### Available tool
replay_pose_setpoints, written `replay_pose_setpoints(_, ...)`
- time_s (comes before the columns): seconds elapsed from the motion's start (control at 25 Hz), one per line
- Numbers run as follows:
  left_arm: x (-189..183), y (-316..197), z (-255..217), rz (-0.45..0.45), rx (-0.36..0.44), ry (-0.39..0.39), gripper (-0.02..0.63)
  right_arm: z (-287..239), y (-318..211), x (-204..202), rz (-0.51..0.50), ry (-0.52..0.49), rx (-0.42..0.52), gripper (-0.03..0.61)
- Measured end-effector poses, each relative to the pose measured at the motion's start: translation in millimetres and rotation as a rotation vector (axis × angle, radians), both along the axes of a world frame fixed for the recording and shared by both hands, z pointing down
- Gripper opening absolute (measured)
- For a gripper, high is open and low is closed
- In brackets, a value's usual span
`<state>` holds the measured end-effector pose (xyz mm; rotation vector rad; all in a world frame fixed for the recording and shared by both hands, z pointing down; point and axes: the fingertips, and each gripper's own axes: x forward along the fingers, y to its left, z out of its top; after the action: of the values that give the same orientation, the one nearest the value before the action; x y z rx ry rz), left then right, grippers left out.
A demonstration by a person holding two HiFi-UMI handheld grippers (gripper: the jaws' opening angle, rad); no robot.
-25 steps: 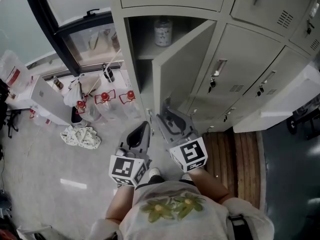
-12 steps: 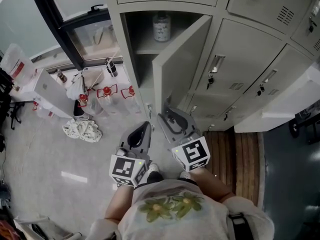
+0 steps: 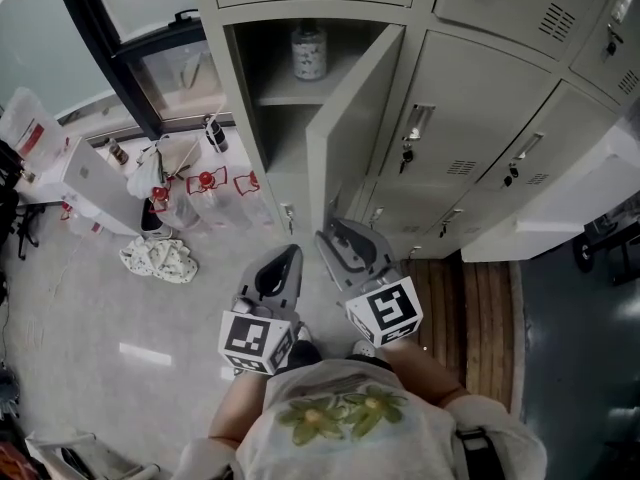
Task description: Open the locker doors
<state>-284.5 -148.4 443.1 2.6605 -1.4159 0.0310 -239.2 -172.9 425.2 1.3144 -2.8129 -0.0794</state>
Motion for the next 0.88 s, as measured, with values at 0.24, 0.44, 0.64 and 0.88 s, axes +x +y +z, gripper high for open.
replay_pose_setpoints(0.24, 9.1, 5.4, -2.4, 0.005, 0.007, 0.002, 0.028, -0.2, 10.3, 16.9, 0.027, 0.003, -0.002, 0.126)
replay_pose_setpoints(0.44, 18.7, 9.4, -3.4, 0.018, 0.005, 0.015, 0.028, 0.3, 19.3, 28.7, 0.047, 0.015, 0.005, 0.103)
replay_pose_setpoints(0.64, 32.8, 13.4, -5.0, 0.044, 0.011, 0.018, 0.028, 0.4, 27.8, 44.1, 0.072, 0.029, 0.015, 0.081)
replay_pose_setpoints(0.88, 47.6, 16.5, -3.9, 0.070, 0.007, 0.013, 0.028, 0.6, 33.8, 59.9, 0.097, 0.014, 0.004, 0.072)
